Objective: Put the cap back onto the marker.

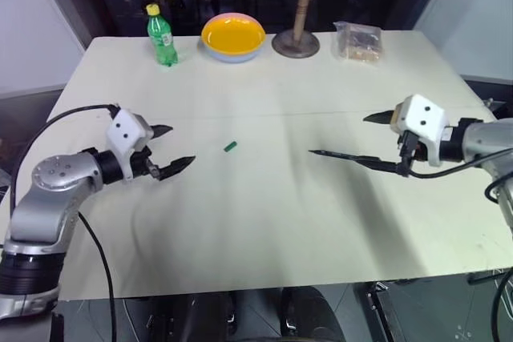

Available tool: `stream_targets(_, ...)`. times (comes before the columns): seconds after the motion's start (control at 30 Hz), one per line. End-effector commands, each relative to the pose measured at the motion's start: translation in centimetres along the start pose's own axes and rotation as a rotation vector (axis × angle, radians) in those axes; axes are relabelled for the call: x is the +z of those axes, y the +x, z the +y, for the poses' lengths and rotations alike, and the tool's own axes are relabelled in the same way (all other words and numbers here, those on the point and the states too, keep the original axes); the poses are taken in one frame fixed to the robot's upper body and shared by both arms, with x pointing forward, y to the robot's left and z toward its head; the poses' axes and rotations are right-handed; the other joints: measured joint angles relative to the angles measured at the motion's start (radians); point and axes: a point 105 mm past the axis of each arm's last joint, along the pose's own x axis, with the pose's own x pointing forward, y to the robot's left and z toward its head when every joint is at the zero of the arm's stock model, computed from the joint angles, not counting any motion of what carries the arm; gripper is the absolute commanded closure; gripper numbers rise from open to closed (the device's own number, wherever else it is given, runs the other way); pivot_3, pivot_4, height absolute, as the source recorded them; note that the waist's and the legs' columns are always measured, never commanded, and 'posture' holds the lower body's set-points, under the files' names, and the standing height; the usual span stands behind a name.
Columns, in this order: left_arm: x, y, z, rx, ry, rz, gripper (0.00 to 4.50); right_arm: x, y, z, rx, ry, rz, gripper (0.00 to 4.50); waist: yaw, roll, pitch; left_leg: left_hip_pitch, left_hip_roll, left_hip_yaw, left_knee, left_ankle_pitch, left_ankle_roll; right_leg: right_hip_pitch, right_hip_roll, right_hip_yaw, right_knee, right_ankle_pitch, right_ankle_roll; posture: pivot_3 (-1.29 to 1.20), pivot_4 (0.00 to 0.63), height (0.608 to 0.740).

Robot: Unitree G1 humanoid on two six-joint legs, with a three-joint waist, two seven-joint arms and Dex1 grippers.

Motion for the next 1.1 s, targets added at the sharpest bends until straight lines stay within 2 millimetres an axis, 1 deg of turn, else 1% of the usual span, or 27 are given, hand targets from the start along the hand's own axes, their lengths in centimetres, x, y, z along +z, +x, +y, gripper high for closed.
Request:
stream_targets(0.03,1.2,-0.7,0.5,0.019,0.045,-0.045,0.0,1.2,-0.4,-0.3,-0.011,-0.04,-0.024,0.01,0.0,0.0,0.0,0.0,0.0,0.0,0.0,0.0,0.0,0.0,0.0,0.0,0.0,0.0,0.0,0.0,0.15,0.74)
stream_targets(0.13,1.4,-0.7,0.9,0.039,0.025,-0.063,0.0,1.1,-0.5,-0.3,-0.012,-0.043,-0.017,0.01,-0.001,0.0,0.0,0.0,0.0,0.0,0.0,0.0,0.0,0.0,0.0,0.0,0.0,0.0,-0.001,0.0,0.15,0.74)
stream_targets(0.4,1.3,-0.6,0.7,0.018,0.036,-0.053,0.0,1.0,-0.5,0.1,-0.013,-0.024,-0.019,0.01,-0.001,0.0,0.0,0.0,0.0,0.0,0.0,0.0,0.0,0.0,-0.001,0.0,0.0,0.0,0.0,0.0,0.15,0.74)
stream_targets(0.53,1.3,0.1,0.7,0.011,0.033,-0.065,0.0,0.7,-0.5,0.2,-0.026,-0.005,-0.016,0.01,0.001,0.0,0.0,0.0,0.0,0.0,0.0,0.0,0.0,0.0,-0.001,0.0,0.0,0.0,0.0,0.0,0.15,0.74)
stream_targets(0.63,1.4,1.6,1.1,0.024,0.023,-0.097,0.0,0.6,-0.5,-0.1,-0.072,0.008,-0.028,0.01,0.004,0.0,0.0,0.0,0.0,0.0,0.0,0.0,0.0,0.0,-0.001,0.0,0.0,0.0,0.0,0.0,0.15,0.74)
stream_targets(0.8,1.7,5.2,1.4,-0.013,-0.032,-0.136,0.0,1.0,-0.4,0.3,-0.153,0.022,-0.058,0.01,0.004,-0.001,0.0,0.0,-0.001,0.001,0.001,0.0,0.0,0.001,0.002,0.0,0.0,0.001,0.002,0.0,0.15,0.74)
stream_targets(1.0,1.2,8.4,1.6,-0.085,0.001,-0.107,0.0,1.8,-0.2,2.0,-0.234,0.066,-0.109,0.01,0.002,-0.001,0.0,0.0,0.0,0.002,0.001,0.0,0.0,0.0,0.004,0.0,0.001,0.001,0.002,0.0,0.15,0.74)
stream_targets(1.1,0.2,9.6,1.6,-0.112,0.021,-0.067,0.0,2.2,-0.3,3.0,-0.273,0.09,-0.124,0.01,0.003,-0.001,0.0,0.0,0.0,0.002,0.001,0.0,0.0,0.0,0.004,-0.001,0.001,0.001,0.002,0.0,0.15,0.74)
